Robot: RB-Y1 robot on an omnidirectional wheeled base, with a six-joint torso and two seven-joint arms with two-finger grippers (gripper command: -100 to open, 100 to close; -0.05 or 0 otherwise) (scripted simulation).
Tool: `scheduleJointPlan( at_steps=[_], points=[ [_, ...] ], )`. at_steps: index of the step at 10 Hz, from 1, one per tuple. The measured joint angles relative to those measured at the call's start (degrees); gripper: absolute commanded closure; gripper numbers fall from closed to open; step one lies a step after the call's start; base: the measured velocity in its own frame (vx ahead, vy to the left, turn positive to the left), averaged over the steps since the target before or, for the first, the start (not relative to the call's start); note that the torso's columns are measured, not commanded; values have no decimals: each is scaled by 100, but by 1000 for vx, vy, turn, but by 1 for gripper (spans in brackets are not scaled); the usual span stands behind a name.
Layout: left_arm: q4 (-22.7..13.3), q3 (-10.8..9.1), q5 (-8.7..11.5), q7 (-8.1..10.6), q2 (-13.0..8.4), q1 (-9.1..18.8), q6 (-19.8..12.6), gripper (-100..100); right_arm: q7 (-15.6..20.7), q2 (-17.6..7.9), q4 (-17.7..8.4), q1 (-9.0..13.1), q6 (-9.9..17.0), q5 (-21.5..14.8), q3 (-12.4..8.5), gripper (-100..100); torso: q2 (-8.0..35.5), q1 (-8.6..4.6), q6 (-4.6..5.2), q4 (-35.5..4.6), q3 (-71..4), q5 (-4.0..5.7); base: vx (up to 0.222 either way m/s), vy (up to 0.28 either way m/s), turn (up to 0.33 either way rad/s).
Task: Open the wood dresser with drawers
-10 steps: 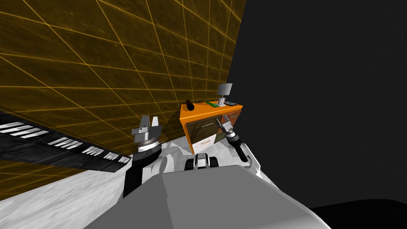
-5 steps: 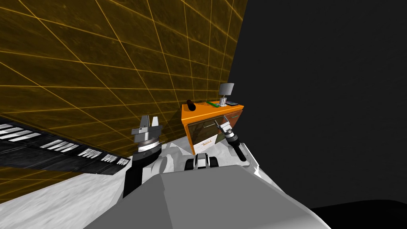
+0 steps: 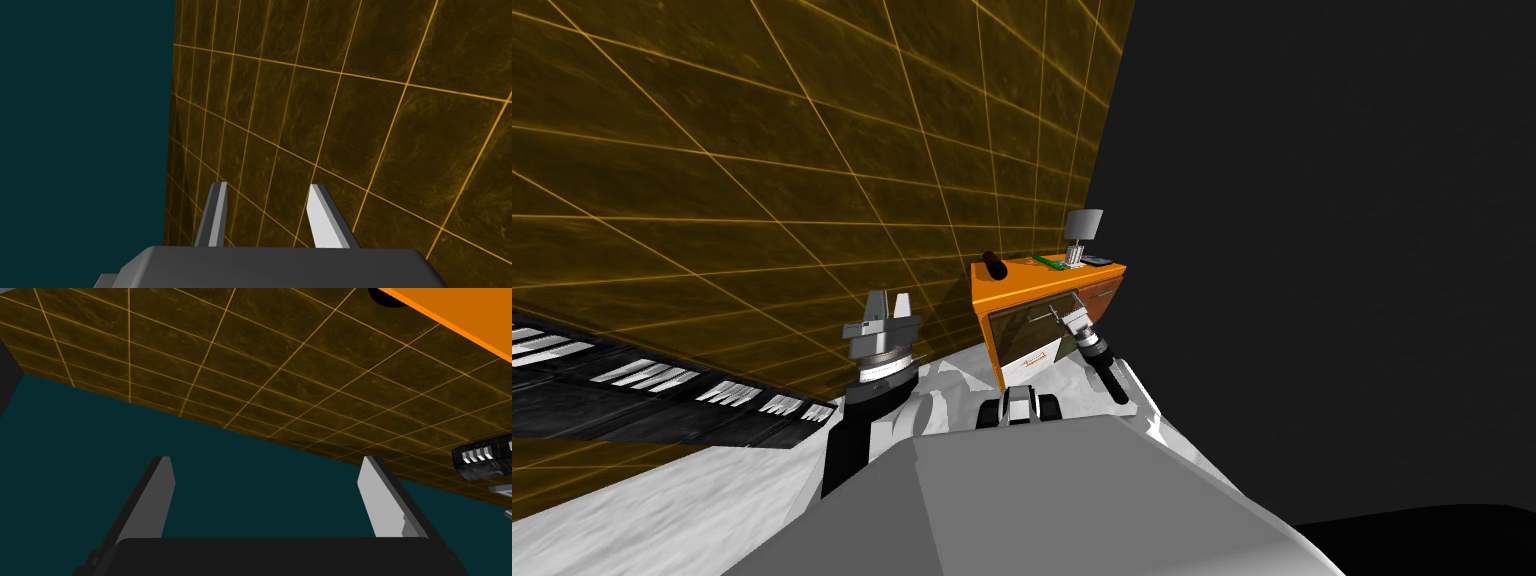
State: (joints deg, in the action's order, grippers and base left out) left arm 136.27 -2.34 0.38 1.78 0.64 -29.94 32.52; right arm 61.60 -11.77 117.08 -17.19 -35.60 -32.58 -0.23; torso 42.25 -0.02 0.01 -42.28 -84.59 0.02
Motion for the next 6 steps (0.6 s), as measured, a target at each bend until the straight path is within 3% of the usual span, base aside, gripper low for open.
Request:
scheduleJointPlan(
  at_steps=[6],
  points=[
    [0,0,0,0,0,0,0,0,930,58,-351,51,-199,-394,-64,-100,2,3,-1,-1,1,-2,16,44,-28]
  ],
)
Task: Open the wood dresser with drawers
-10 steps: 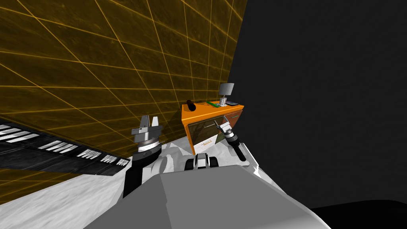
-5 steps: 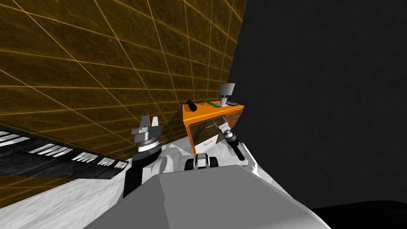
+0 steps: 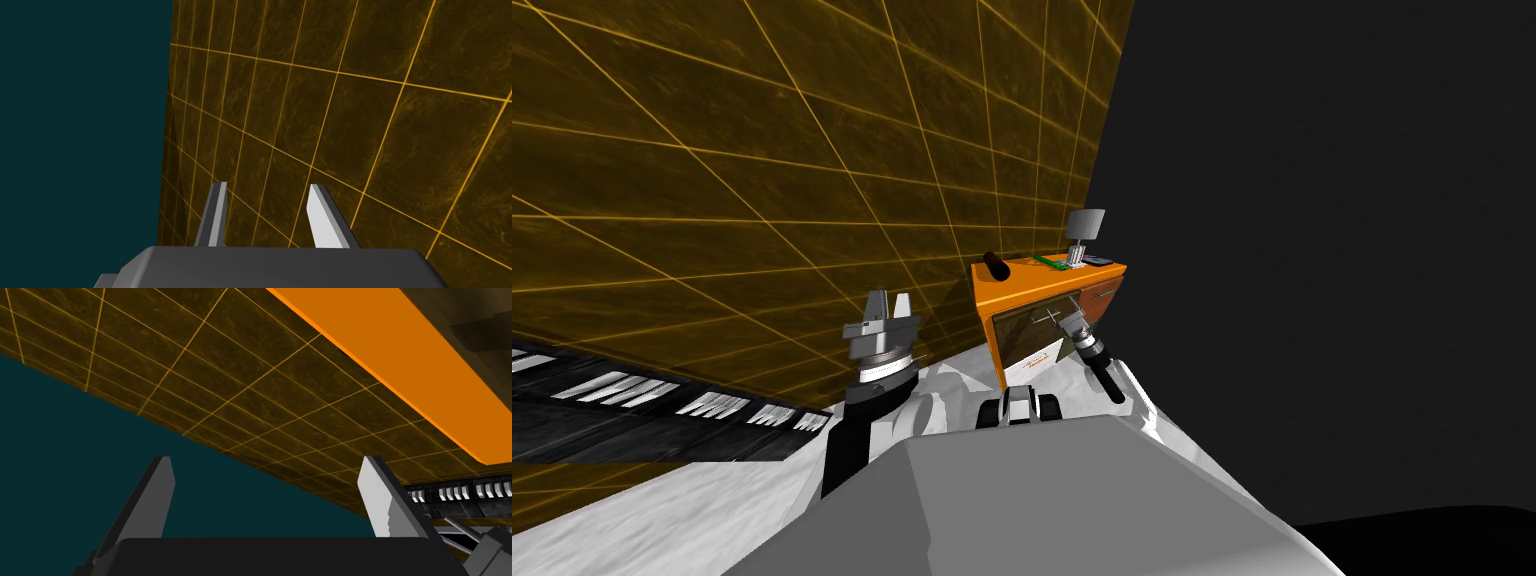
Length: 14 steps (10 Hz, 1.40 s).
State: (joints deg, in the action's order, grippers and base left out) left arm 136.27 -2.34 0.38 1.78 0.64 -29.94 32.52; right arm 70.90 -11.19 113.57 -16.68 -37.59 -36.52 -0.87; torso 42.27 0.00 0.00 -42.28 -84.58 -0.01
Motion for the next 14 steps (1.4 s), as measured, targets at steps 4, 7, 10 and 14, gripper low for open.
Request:
scheduleJointPlan(
  at_steps=[4,7,10,14],
  points=[
    [0,0,0,0,0,0,0,0,602,52,-224,15,-99,-275,-33,-100,1,7,1,0,1,-1,17,44,-48],
    [0,0,0,0,0,0,0,0,1117,90,-410,4,-199,-477,-80,-100,2,-4,0,-1,1,1,16,51,-53],
    [0,0,0,0,0,0,0,0,1551,108,-555,7,-261,-632,-127,-100,4,-8,0,-1,3,3,10,27,-34],
    [0,0,0,0,0,0,0,0,2155,171,-828,8,-378,-880,-195,-100,3,1,-1,-1,2,0,12,37,-49]
  ],
)
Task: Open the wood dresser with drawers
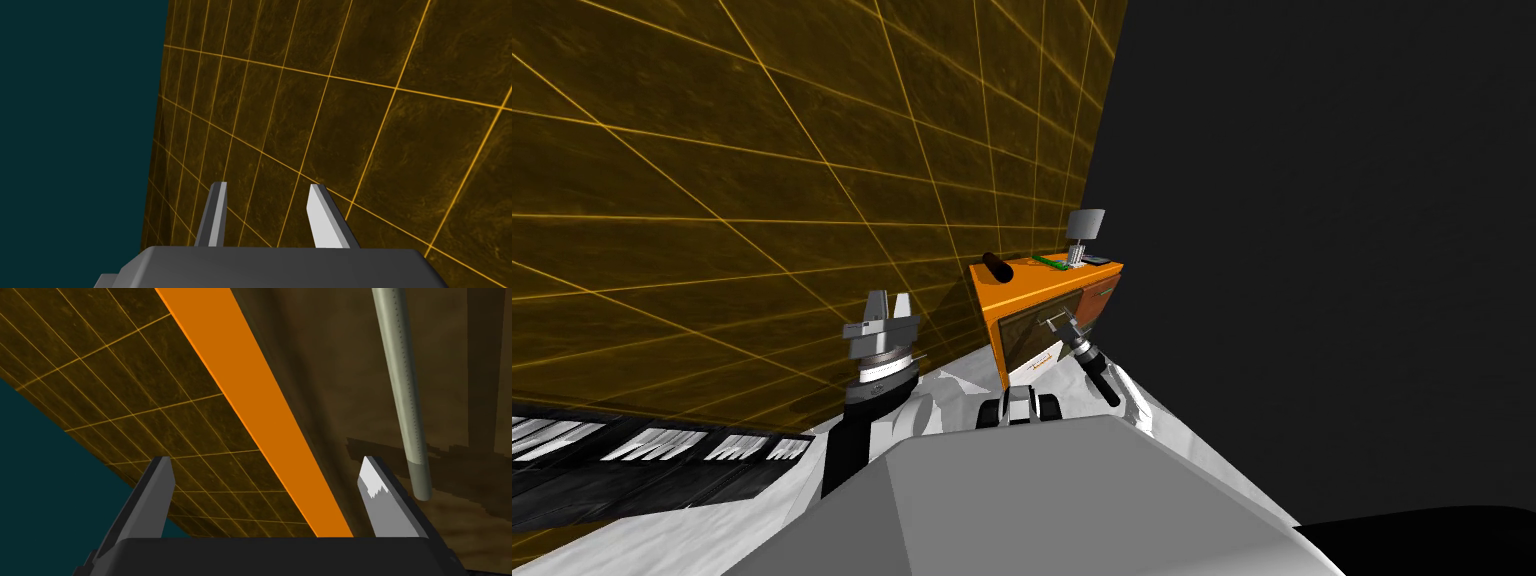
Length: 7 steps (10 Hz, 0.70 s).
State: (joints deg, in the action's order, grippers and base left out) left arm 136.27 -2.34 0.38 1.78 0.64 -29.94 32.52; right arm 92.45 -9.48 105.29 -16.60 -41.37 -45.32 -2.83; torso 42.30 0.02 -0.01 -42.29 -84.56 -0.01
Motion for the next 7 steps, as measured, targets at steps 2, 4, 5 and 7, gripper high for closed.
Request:
scheduleJointPlan(
  at_steps=[2,4,5,7],
  points=[
    [0,0,0,0,0,0,0,0,299,29,-130,-5,-52,-119,-38,-100,-1,-4,0,0,0,1,10,35,-44],
    [0,0,0,0,0,0,0,0,595,88,-228,-10,-91,-241,-55,-100,-24,-4,-4,16,-13,5,5,30,-50],
    [0,0,0,0,0,0,0,0,728,85,-299,-7,-99,-311,-83,-100,-18,-3,0,9,-11,3,6,29,-25],
    [0,0,0,0,0,0,0,0,1014,161,-401,-62,-152,-417,-96,-100,-3,-1,1,1,-1,1,14,34,-66]
  ],
)
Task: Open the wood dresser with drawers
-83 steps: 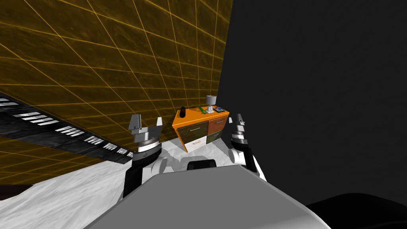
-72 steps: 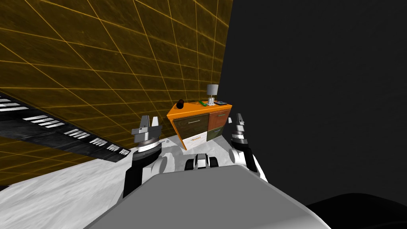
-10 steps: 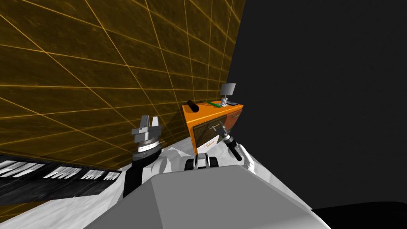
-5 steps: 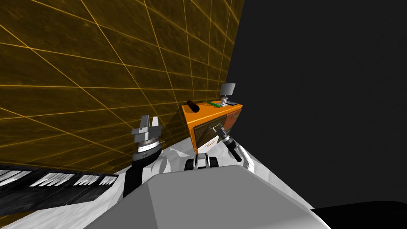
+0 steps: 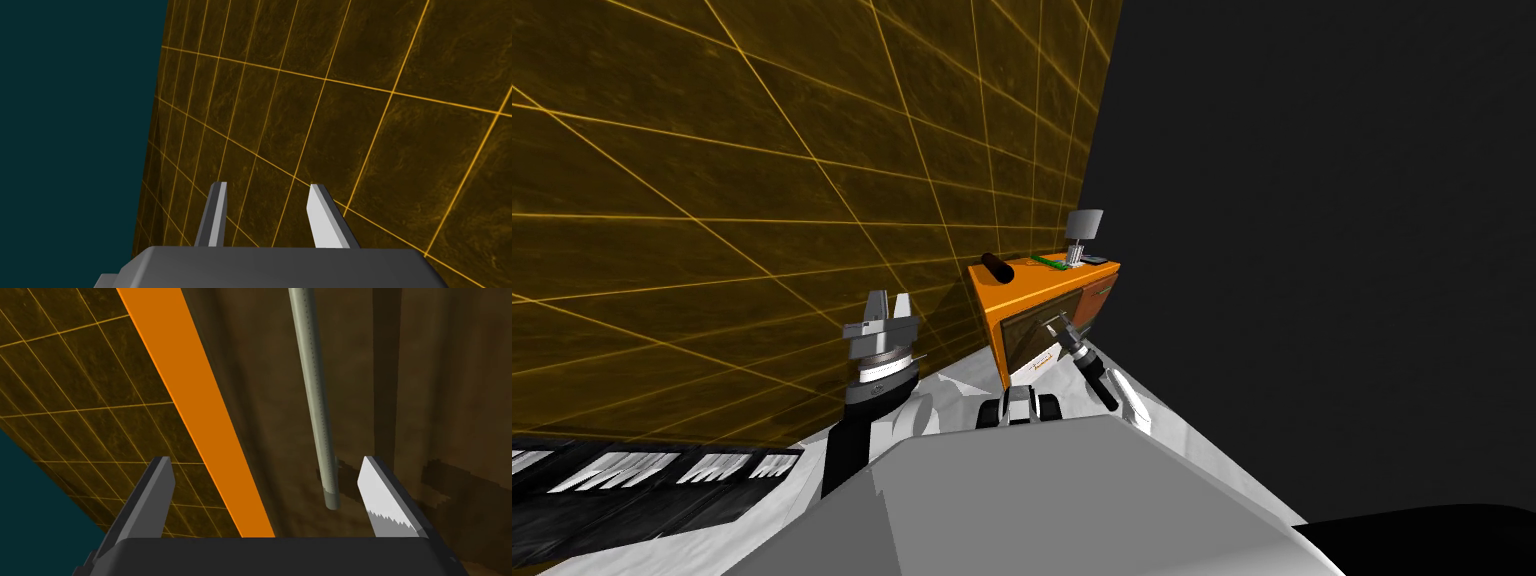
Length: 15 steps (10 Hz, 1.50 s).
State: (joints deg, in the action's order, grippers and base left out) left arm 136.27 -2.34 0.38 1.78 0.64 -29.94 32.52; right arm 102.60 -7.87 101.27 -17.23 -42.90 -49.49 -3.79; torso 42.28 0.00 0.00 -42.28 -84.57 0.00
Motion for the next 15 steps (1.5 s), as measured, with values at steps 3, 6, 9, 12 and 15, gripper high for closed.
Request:
scheduleJointPlan(
  at_steps=[3,6,9,12,15],
  points=[
    [0,0,0,0,0,0,0,0,450,89,-219,-4,-86,-166,-64,-100,4,-2,0,-1,2,0,8,30,-42],
    [0,0,0,0,0,0,0,0,902,219,-404,-36,-142,-351,-115,-100,1,0,0,-1,0,0,6,29,-49],
    [0,0,0,0,0,0,0,0,1113,295,-499,-63,-186,-424,-156,-100,1,-5,-1,-1,0,1,10,22,1],
    [0,0,0,0,0,0,0,0,937,191,-417,37,-30,-457,-173,100,7,-9,1,-1,3,2,7,10,-9],
    [0,0,0,0,-1,2,0,0,972,204,-385,-39,-91,-446,-156,100,36,-9,1,-8,19,2,-111,-56,-25]
  ],
)
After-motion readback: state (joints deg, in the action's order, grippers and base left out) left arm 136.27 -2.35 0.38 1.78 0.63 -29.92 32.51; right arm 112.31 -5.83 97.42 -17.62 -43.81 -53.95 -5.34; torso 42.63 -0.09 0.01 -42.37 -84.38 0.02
